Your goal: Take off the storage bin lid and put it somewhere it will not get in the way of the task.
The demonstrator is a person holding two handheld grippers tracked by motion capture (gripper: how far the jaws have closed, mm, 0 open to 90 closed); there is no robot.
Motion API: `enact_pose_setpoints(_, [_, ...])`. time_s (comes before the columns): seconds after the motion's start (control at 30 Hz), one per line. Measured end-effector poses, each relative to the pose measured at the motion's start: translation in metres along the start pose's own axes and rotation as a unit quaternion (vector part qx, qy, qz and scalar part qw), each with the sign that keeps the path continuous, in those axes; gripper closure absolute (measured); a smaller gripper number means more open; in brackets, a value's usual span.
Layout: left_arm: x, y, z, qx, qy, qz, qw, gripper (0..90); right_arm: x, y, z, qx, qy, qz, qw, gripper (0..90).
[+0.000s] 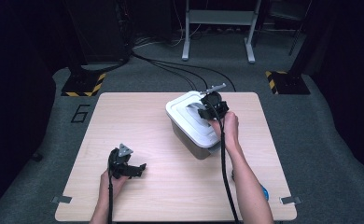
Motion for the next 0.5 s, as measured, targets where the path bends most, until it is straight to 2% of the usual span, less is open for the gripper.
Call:
enact_pose_setpoints(0.2, [0.000, 0.000, 0.000, 0.002, -0.002, 0.001, 1.0000, 1.3, 0.000, -0.012, 0.006, 0.012, -0.009, -0.004, 0.9999, 67.7])
enact_pose_setpoints(0.23, [-0.001, -0.001, -0.001, -0.007, 0.011, -0.002, 0.9999, 1.3, 0.000, -0.015, 0.007, 0.013, -0.006, -0.005, 0.9999, 67.7])
enact_pose_setpoints(0.47, [-0.001, -0.001, -0.001, -0.007, 0.012, -0.002, 0.9999, 1.3, 0.003, -0.029, 0.011, 0.025, -0.021, -0.011, 0.9994, 67.8])
enact_pose_setpoints(0.5, [-0.001, -0.001, -0.001, -0.007, 0.012, -0.003, 0.9999, 1.3, 0.004, -0.031, 0.012, 0.027, -0.017, -0.011, 0.9994, 67.7])
Point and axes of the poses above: each handheld gripper's, and its own axes: y roughly forward along the jaws, z roughly out of its top, x roughly to its right, the point moved 5 cm from there along y, roughly forward along the jaws, and after that the axes turned 13 degrees about y, right-handed, at the moved point
